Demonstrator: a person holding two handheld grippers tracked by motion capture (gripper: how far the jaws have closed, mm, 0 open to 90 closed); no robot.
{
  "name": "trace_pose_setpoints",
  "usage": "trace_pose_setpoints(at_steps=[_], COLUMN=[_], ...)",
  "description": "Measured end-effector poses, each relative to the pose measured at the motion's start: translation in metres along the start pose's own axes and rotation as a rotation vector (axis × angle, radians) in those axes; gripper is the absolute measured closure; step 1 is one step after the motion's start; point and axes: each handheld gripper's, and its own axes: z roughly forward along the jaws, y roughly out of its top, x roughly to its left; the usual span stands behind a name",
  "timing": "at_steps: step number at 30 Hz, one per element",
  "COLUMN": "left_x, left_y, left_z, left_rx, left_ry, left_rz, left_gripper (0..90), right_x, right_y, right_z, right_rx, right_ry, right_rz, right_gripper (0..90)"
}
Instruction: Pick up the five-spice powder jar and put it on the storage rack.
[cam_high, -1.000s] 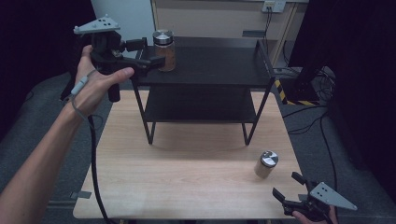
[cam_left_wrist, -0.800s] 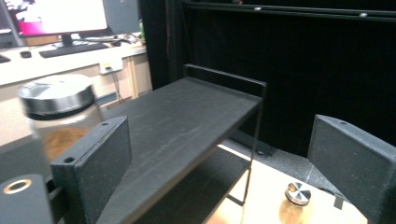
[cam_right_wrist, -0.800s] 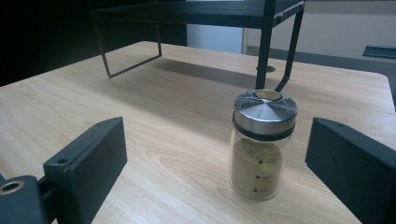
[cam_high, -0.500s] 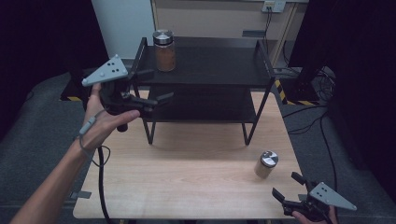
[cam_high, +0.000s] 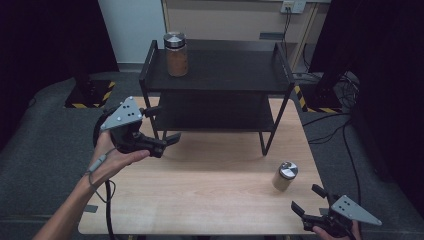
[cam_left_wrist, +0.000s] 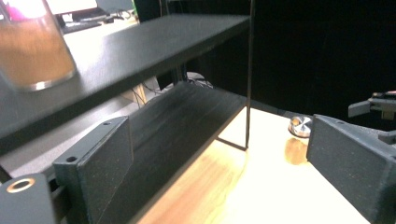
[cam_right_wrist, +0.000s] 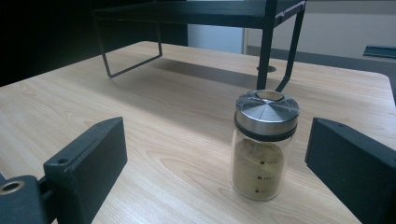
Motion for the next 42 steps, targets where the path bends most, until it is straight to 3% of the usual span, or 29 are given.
trace_pose_setpoints(at_steps=[7, 10, 15, 22, 34, 42], left_x=[0.001, 0.001, -0.002, -0.011, -0.023, -0.038], left_y=[-0.023, -0.042, -0.064, -0.09, -0.126, -0.156], left_z=[-0.004, -0.008, -0.01, -0.007, -0.007, -0.013], left_rx=[0.037, 0.049, 0.079, 0.117, 0.123, 0.093], left_ry=[0.016, 0.022, 0.048, 0.086, 0.107, 0.145], left_rz=[-0.037, -0.078, -0.106, -0.104, -0.132, -0.165], left_gripper=[5.6, 5.3, 4.8, 4.5, 4.9, 5.1], right_x=[0.0, 0.0, 0.0, 0.001, 0.001, 0.001], right_y=[0.0, 0.0, 0.0, 0.001, 0.001, 0.001], right_z=[0.0, 0.0, 0.0, 0.001, 0.0, 0.0], right_rx=[-0.001, 0.0, 0.002, 0.002, 0.001, -0.001], right_ry=[0.001, 0.0, 0.001, 0.002, 0.0, 0.0], right_rz=[-0.002, 0.0, -0.002, -0.004, -0.004, -0.004], right_gripper=[6.0, 6.0, 6.0, 6.0, 6.0, 6.0])
